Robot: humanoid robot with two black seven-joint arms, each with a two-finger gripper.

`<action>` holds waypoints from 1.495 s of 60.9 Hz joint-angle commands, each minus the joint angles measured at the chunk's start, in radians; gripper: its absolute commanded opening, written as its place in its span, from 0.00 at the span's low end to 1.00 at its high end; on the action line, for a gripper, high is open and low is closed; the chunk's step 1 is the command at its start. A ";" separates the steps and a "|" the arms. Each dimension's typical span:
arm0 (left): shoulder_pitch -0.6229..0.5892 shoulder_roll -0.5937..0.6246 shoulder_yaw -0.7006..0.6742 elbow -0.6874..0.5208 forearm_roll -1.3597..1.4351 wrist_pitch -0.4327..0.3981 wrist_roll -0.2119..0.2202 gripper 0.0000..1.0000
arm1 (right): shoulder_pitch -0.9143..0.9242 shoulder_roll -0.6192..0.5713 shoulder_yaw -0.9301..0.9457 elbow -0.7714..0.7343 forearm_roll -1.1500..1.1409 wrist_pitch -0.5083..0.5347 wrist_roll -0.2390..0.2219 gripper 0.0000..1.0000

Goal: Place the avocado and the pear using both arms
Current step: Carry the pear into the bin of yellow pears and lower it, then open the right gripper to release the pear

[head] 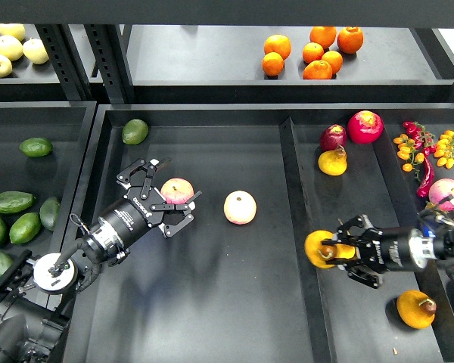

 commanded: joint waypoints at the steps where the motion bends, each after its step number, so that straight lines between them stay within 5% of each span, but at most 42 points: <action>1: -0.001 0.000 0.001 0.000 0.000 0.000 0.000 0.91 | -0.021 -0.030 0.000 -0.003 0.001 0.000 0.000 0.05; 64: 0.001 0.000 0.009 0.000 0.002 0.000 0.000 0.91 | -0.173 0.002 0.014 -0.175 -0.005 0.000 0.000 0.12; 73: 0.001 0.000 0.010 0.002 0.002 0.000 0.000 0.91 | -0.173 0.011 0.014 -0.179 -0.003 0.000 0.000 0.21; 91: 0.001 0.000 0.010 0.000 0.002 0.000 0.000 0.91 | -0.173 0.016 0.026 -0.179 -0.003 0.000 0.000 0.64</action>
